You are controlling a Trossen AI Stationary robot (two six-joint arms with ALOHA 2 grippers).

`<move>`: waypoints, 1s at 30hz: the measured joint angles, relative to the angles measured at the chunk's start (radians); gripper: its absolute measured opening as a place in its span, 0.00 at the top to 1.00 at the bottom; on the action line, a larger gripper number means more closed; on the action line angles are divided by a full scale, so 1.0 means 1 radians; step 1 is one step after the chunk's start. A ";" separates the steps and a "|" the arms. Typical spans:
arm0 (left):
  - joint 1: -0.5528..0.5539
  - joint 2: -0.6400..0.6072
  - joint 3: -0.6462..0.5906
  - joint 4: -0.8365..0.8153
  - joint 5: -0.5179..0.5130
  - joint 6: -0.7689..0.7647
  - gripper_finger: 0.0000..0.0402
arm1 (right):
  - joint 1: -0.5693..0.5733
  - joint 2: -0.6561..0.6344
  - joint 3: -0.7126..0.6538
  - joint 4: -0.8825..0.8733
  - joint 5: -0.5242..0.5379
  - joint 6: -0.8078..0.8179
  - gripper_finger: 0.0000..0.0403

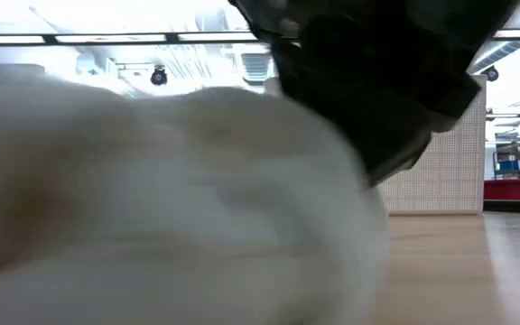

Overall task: Fold towel
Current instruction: Fold the light gray patterned towel

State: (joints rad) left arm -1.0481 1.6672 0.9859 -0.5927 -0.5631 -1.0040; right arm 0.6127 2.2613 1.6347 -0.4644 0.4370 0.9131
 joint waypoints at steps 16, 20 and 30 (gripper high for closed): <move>0.027 0.000 0.001 0.267 -0.235 0.296 0.81 | 0.018 -0.156 -0.009 -0.417 0.140 -0.147 0.98; 0.081 0.000 0.001 0.331 -0.346 0.468 0.81 | 0.039 -0.182 -0.009 -0.417 0.141 -0.101 0.97; 0.291 0.051 0.001 0.447 0.010 0.669 0.81 | 0.129 -0.193 -0.034 -0.421 0.242 0.066 0.87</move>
State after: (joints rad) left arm -0.7575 1.7182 0.9869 -0.1457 -0.5533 -0.3350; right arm 0.7421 2.0680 1.6003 -0.8849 0.6790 0.9792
